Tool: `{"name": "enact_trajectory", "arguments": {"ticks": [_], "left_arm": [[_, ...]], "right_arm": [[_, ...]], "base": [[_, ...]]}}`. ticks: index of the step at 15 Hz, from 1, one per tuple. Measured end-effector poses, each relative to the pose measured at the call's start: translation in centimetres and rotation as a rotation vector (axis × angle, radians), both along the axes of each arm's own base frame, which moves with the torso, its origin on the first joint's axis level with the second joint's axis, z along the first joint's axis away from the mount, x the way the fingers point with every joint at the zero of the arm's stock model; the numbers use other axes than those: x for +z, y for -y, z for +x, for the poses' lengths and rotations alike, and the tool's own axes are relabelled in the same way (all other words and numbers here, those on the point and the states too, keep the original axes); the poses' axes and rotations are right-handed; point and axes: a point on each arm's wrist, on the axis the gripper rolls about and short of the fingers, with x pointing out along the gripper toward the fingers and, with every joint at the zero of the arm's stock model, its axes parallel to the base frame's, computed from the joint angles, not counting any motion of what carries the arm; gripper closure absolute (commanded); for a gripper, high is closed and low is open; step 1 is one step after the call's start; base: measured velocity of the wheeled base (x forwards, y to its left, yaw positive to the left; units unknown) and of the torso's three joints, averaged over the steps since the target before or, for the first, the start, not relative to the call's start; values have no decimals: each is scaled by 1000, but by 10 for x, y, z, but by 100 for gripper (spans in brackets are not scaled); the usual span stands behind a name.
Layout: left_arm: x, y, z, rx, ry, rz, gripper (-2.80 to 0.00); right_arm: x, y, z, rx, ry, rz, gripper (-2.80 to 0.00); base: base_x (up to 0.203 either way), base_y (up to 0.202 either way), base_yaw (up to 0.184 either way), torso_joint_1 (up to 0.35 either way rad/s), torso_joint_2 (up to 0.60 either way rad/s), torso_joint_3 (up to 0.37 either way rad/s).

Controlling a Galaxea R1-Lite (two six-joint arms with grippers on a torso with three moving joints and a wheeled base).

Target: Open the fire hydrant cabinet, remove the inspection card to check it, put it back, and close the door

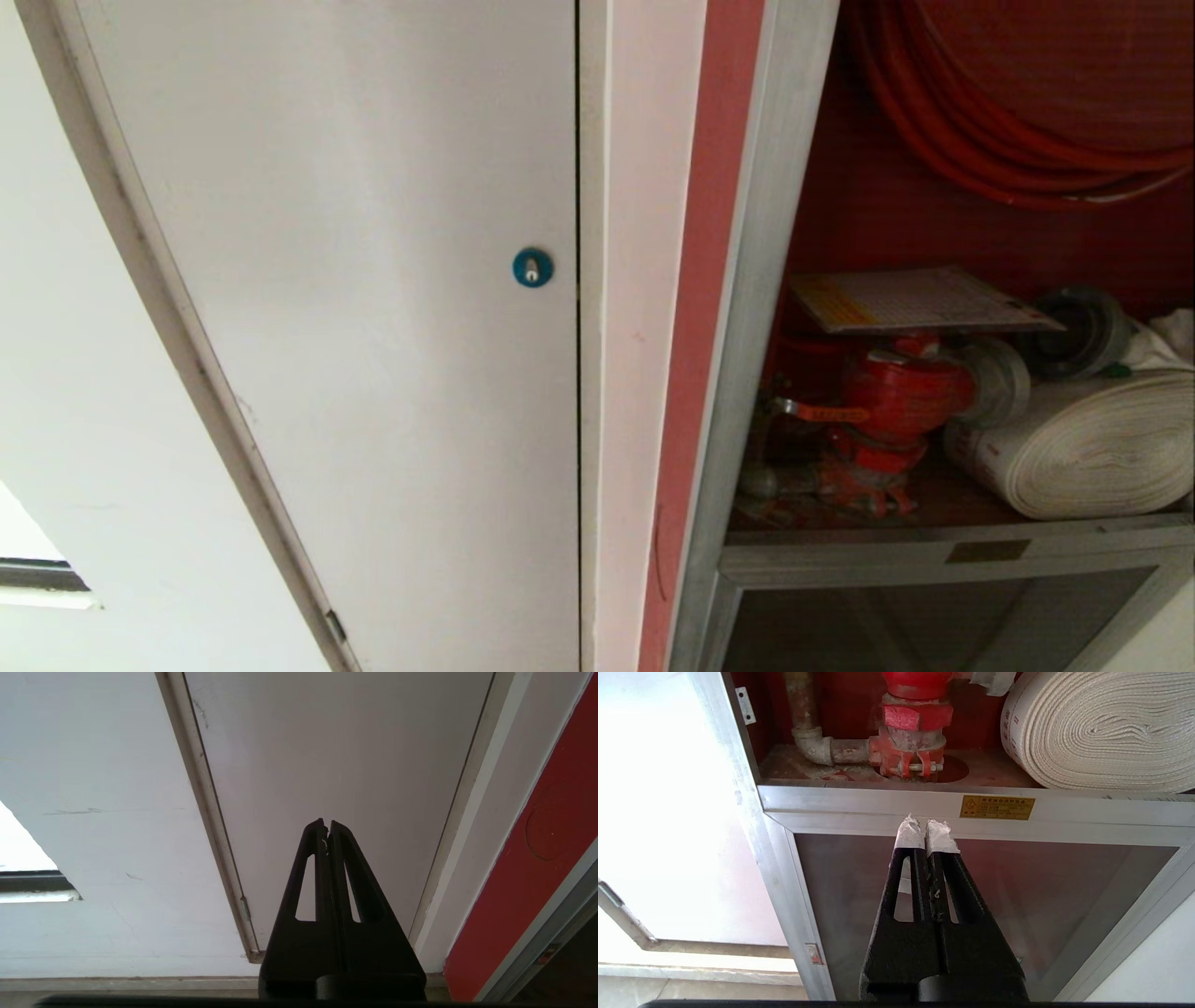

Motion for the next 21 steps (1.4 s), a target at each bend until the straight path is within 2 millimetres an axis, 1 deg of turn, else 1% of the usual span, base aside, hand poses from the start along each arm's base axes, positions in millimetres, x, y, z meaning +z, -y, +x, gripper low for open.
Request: {"name": "enact_trajectory", "arguments": {"ticks": [12,14,21], "left_arm": [[0,0,0,1,0,-13,0],[0,0,0,1,0,-14,0],[0,0,0,1,0,-18,0]], "right_arm": [[0,0,0,0,0,0,0],[0,0,0,0,0,0,0],[0,0,0,0,0,0,0]], "base": [[0,0,0,0,0,0],[-138,0,1,17,2,-2],[-197,0,2,0,3,3]]}}
